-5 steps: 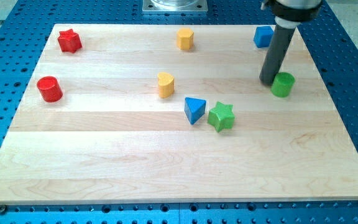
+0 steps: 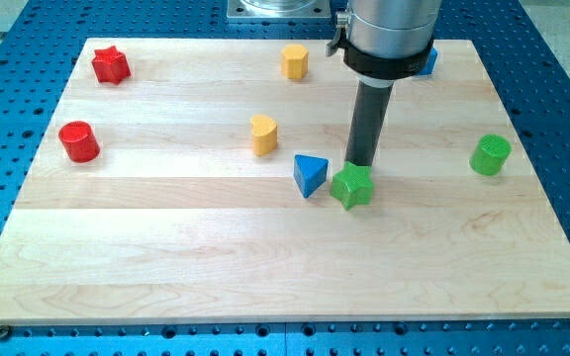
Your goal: Push the yellow heart diagonal to the yellow hexagon
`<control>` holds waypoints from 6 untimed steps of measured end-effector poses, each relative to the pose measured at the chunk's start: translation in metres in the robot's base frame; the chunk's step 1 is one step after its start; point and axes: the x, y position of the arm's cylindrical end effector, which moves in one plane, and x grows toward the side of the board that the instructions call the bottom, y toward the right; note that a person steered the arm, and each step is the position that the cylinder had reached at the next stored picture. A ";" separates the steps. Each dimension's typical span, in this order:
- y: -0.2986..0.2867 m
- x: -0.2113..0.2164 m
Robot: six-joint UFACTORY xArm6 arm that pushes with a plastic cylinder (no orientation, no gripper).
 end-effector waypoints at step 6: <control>-0.216 0.020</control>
